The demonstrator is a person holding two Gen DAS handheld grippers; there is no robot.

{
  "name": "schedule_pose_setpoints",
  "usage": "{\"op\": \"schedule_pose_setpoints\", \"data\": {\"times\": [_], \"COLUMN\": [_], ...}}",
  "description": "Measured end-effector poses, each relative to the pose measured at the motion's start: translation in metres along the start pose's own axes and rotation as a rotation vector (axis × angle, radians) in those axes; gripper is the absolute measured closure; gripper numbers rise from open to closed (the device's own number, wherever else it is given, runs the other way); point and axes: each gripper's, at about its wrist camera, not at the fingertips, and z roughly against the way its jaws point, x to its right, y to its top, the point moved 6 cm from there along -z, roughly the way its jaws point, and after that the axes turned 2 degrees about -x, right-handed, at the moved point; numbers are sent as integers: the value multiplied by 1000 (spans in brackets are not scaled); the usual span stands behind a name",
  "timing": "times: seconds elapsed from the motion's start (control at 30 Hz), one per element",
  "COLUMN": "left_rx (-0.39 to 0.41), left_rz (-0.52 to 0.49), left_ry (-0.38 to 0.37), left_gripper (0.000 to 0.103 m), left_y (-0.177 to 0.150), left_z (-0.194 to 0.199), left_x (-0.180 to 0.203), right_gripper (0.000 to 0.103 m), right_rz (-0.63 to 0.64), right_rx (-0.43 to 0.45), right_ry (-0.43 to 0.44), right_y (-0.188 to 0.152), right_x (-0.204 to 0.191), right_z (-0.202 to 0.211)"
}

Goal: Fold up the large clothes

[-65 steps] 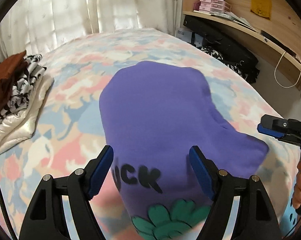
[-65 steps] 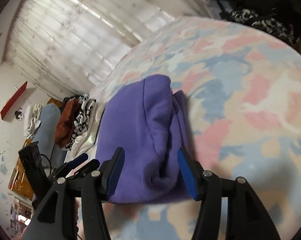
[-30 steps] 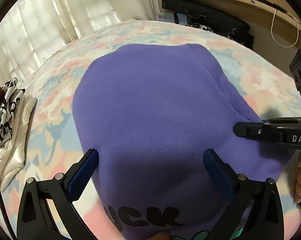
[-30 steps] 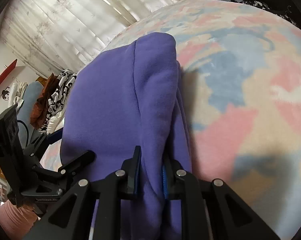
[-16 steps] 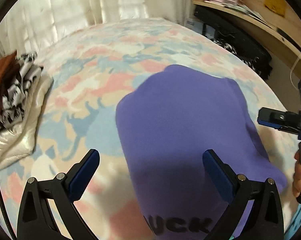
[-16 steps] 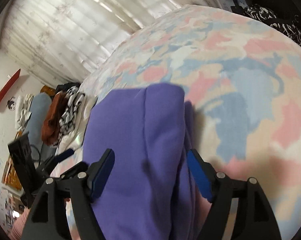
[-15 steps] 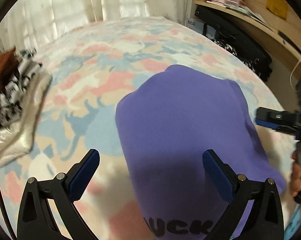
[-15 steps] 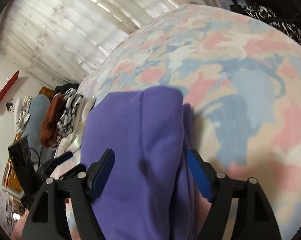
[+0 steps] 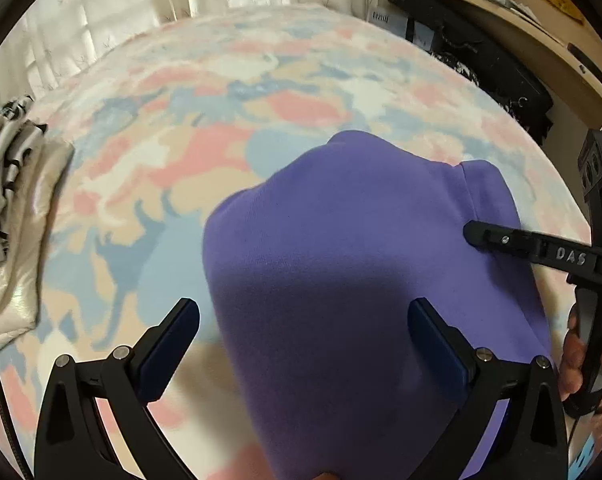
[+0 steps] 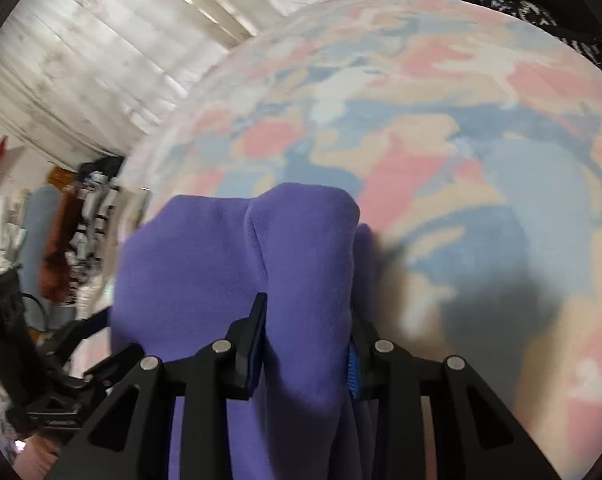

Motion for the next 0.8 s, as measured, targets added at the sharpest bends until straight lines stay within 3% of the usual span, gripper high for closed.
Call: {"op": "schedule_pose_setpoints", "data": {"times": [0.13,0.27,0.4,0.5,0.6,0.7,0.8], "left_rx": [-28,-32,7,48,72,93,106], "left_rz": [71,112,115,109,86,58,55], "left_ry": [-78,-124,-92,-42,-1,22,24], "left_gripper": [0,0,0,0,0,0,0], "left_y": [0,-4,-6,-10,-16,-27,-38], "left_z": [-13,-13,0,18,35,54,70], "left_x": [-6,-10,-9,-7,-6,-2,1], "right_gripper": [70,67,61,49,46,32,30], "right_rz": [-15,-51,-42,-35,-22,10,40], "right_rx": [-6,-16,-19,-24,-18,-1,13], "right_ry": [-38,8,10,-13,4,31,41], "right_y": [1,1,-1,-4,-9,-18,-29], "right_x": [12,19,13,6,-2,-13,-22], "right_z": [-16,-17,-6,8,27,52,73]}}
